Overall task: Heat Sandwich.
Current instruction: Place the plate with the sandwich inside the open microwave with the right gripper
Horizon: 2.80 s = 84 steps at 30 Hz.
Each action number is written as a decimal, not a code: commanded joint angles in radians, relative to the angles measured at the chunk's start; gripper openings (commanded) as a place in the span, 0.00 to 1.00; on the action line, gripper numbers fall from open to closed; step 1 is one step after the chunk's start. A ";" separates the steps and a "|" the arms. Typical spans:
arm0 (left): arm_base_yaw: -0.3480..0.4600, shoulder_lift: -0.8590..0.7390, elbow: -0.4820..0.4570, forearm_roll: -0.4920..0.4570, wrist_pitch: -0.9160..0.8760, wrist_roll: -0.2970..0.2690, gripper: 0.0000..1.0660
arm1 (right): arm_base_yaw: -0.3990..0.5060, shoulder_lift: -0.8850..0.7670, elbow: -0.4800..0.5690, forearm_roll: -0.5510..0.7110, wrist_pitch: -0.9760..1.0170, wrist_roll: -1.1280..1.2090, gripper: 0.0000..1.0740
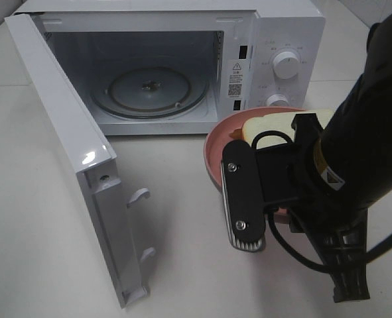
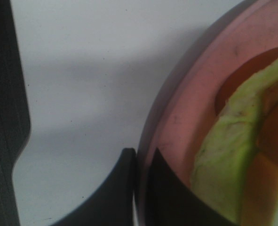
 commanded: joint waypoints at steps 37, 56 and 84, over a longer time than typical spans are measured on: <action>0.002 -0.027 0.003 -0.007 -0.008 0.002 0.94 | -0.193 -0.009 -0.002 0.230 -0.244 -0.823 0.00; 0.002 -0.027 0.003 -0.007 -0.008 0.002 0.94 | -0.362 -0.009 -0.002 0.428 -0.230 -1.214 0.00; 0.002 -0.027 0.003 -0.007 -0.008 0.002 0.94 | -0.321 0.135 -0.127 0.461 -0.241 -1.214 0.00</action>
